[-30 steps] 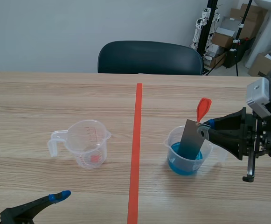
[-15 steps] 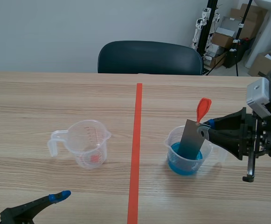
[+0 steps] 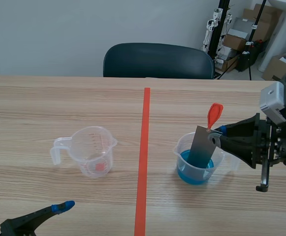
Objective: Do the redox reaction experiment. lower the plate into the blue solution
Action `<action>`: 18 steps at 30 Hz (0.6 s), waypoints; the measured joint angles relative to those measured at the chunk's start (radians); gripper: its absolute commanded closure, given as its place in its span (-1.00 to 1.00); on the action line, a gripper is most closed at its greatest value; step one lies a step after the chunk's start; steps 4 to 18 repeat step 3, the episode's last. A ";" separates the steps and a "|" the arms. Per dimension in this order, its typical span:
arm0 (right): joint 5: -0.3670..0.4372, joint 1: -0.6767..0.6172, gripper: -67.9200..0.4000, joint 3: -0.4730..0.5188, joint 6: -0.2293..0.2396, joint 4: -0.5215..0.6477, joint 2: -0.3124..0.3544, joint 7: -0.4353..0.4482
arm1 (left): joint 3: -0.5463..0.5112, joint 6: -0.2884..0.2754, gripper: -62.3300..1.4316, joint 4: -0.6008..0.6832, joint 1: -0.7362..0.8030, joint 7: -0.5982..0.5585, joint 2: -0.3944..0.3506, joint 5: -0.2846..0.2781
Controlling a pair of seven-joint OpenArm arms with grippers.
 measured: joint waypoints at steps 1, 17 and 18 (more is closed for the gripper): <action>0.000 0.000 0.98 0.000 0.000 0.000 0.000 0.000 | 0.000 0.000 -0.93 0.000 0.000 0.000 0.000 0.000; 0.000 0.000 0.98 0.000 0.000 0.000 0.000 0.000 | 0.000 0.000 -0.93 0.000 0.000 0.000 0.000 0.000; 0.000 0.000 0.98 0.000 0.000 0.000 0.000 0.000 | 0.000 0.000 -0.93 0.000 0.000 0.000 0.000 0.000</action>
